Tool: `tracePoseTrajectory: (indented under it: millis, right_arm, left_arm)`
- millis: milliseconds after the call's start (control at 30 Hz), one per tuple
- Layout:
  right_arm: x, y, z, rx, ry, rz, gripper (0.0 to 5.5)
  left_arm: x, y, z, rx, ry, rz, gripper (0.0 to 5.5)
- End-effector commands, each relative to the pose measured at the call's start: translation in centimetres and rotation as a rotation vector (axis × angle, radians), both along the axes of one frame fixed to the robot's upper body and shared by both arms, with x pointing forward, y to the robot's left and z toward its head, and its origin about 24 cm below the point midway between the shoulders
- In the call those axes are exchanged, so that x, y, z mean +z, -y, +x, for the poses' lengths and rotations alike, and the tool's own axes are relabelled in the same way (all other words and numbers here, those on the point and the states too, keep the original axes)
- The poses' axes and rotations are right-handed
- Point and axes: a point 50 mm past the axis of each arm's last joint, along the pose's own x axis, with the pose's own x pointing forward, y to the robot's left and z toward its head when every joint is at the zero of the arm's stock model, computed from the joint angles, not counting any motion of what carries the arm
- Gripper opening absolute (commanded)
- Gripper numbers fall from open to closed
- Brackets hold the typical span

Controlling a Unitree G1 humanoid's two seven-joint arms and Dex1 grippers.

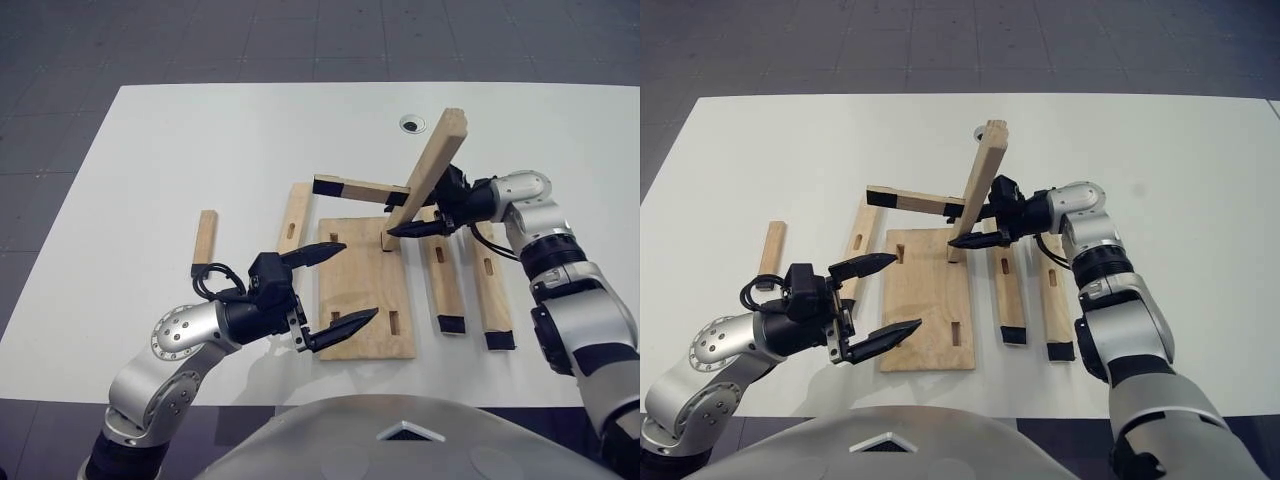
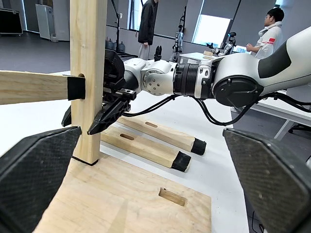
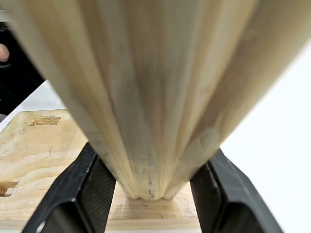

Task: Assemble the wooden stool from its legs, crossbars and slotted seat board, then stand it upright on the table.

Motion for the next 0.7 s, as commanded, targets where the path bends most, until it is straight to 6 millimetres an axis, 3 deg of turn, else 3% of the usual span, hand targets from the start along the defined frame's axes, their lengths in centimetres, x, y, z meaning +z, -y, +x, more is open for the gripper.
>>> tracePoseTrajectory:
  millis: [33,233,467,700]
  right_arm:
    - [-8.7,3.3,-7.7,0.137,-0.382,-0.344,2.03]
    - [-9.7,3.7,-5.8,-0.127,-0.365,-0.442,2.03]
    - [-11.7,4.6,-7.0,-0.221,-0.432,-0.579,2.03]
    - [-11.6,4.7,-6.9,-0.221,-0.445,-0.57,2.03]
  left_arm:
    - [0.1,-0.5,0.5,0.032,0.007,0.024,5.41]
    - [0.2,-0.5,0.5,0.036,0.012,0.027,5.41]
    - [0.3,-0.5,0.3,0.042,0.012,0.028,5.41]
    - [0.2,-0.5,0.4,0.045,0.01,0.028,5.41]
